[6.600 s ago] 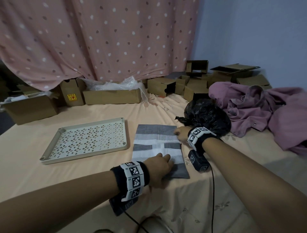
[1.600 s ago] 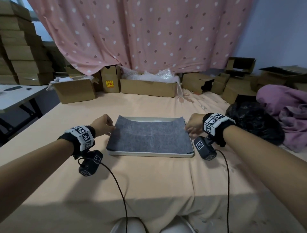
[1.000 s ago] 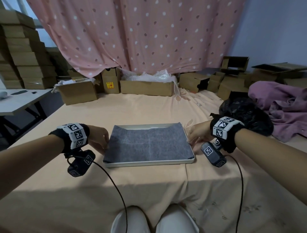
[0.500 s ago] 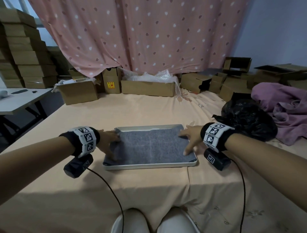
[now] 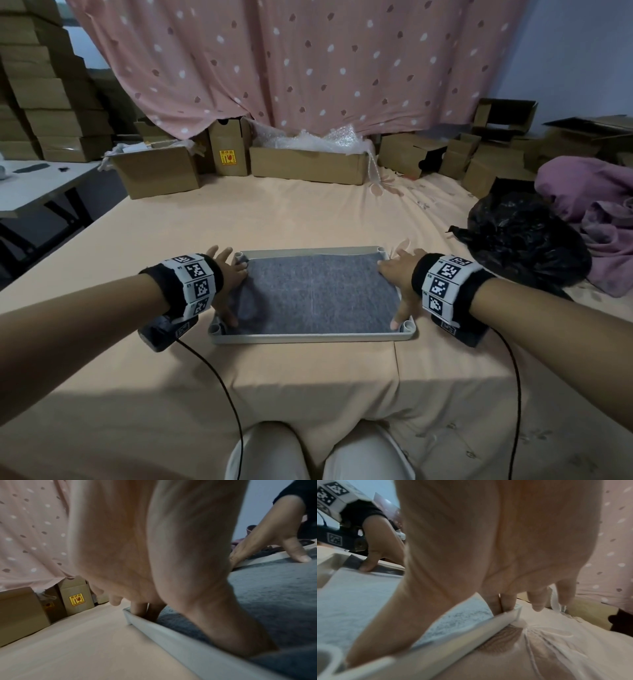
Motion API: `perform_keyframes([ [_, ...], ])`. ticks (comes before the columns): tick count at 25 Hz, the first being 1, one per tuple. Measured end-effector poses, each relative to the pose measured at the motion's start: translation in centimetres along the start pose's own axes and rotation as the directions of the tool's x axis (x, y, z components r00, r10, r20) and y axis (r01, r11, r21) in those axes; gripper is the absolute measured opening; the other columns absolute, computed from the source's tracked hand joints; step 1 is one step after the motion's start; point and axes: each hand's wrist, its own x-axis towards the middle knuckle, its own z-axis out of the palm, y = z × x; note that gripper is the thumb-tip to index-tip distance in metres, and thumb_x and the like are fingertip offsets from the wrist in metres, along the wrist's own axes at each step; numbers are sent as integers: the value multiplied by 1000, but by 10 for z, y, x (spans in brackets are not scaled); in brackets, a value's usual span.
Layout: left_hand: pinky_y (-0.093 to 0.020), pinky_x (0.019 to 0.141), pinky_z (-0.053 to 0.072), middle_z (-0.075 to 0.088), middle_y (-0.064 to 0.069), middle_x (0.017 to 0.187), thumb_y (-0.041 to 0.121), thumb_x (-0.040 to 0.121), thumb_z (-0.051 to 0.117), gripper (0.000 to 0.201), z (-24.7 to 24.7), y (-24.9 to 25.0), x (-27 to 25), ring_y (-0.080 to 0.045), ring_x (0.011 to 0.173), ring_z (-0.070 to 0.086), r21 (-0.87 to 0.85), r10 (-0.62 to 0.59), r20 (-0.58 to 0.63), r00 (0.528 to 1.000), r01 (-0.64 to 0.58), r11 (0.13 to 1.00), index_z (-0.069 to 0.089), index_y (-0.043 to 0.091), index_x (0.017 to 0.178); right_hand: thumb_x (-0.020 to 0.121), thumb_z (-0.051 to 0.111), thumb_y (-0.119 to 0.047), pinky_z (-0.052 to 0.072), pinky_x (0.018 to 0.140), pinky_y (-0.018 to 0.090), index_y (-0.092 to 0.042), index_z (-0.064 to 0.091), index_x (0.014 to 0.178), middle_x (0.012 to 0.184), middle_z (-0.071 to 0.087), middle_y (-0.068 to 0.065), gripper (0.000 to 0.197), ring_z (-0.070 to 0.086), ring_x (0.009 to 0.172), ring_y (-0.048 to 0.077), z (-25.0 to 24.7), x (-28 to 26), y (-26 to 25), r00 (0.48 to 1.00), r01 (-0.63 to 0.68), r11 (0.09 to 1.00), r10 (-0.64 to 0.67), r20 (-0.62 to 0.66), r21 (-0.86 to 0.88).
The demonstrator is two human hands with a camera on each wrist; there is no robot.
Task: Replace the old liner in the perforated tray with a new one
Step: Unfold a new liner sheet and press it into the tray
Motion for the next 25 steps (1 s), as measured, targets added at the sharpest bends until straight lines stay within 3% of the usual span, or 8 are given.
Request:
perform_keyframes([
  [6, -51, 121, -3, -3, -5, 163, 79, 59, 61, 129, 6, -2, 1, -28, 150, -9, -67, 9, -37, 999, -12, 998, 1, 16, 154, 27, 69, -84, 42, 107, 44, -11, 21, 148, 148, 42, 8, 149, 50, 129, 30, 0, 10, -5, 1000, -19, 997, 19, -2, 70],
  [10, -50, 122, 2, 4, -6, 163, 77, 55, 66, 131, 7, -1, 7, -26, 151, -2, -72, 17, -71, 997, -22, 997, 6, 14, 153, 22, 68, -84, 46, 104, 39, -9, 14, 151, 146, 46, 10, 159, 54, 124, 29, 4, 16, -3, 1000, 4, 995, -2, -19, 96],
  [15, -47, 122, 12, 14, -8, 161, 73, 58, 69, 123, 2, -3, -2, -26, 150, 6, -90, 65, -117, 991, -76, 993, 18, 12, 151, 8, 64, -89, 54, 92, 40, -17, 52, 123, 115, 64, -1, 136, 64, 101, 21, 2, 17, 4, 999, 50, 993, -48, -25, 111],
  [16, -46, 122, 13, 18, -6, 160, 72, 59, 68, 117, -1, -3, -5, -26, 150, 8, -97, 85, -130, 988, -98, 990, 22, 14, 151, 13, 68, -87, 54, 90, 39, -19, 55, 116, 111, 66, -3, 124, 65, 98, 20, -4, 9, 5, 998, 56, 989, -53, -21, 134],
  [18, -44, 120, 24, 31, -4, 154, 65, 66, 67, 101, -5, -6, -10, -25, 146, 23, -142, 132, -185, 974, -160, 977, 29, 20, 147, 38, 77, -76, 54, 87, 38, -19, 59, 106, 106, 67, -3, 90, 65, 94, 20, -17, -16, -2, 995, 99, 975, -91, -48, 201],
  [21, -39, 111, 38, 47, -1, 145, 45, 89, 55, 57, -25, 3, -27, -21, 131, 47, -316, 233, -265, 936, -313, 896, 43, 24, 140, 81, 67, -47, 45, 97, 35, -16, 59, 126, 128, 62, 2, 55, 58, 115, 22, -31, -39, -32, 954, 276, 921, -228, -197, 274],
  [23, -37, 112, 37, 49, 3, 143, 29, 98, 43, 41, -38, 27, -41, -19, 130, 49, -343, 326, -249, 912, -398, 851, 50, 23, 137, 92, 55, -24, 39, 106, 32, -17, 56, 134, 138, 57, 2, 42, 52, 125, 22, -34, -45, -64, 912, 402, 856, -343, -226, 326],
  [25, -39, 112, 36, 51, 1, 143, 24, 100, 39, 40, -38, 50, -46, -23, 129, 49, -300, 409, -182, 894, -447, 843, 49, 22, 138, 92, 46, -8, 36, 108, 30, -20, 58, 132, 139, 57, 1, 44, 51, 127, 23, -34, -47, -89, 893, 450, 823, -418, -165, 348],
])
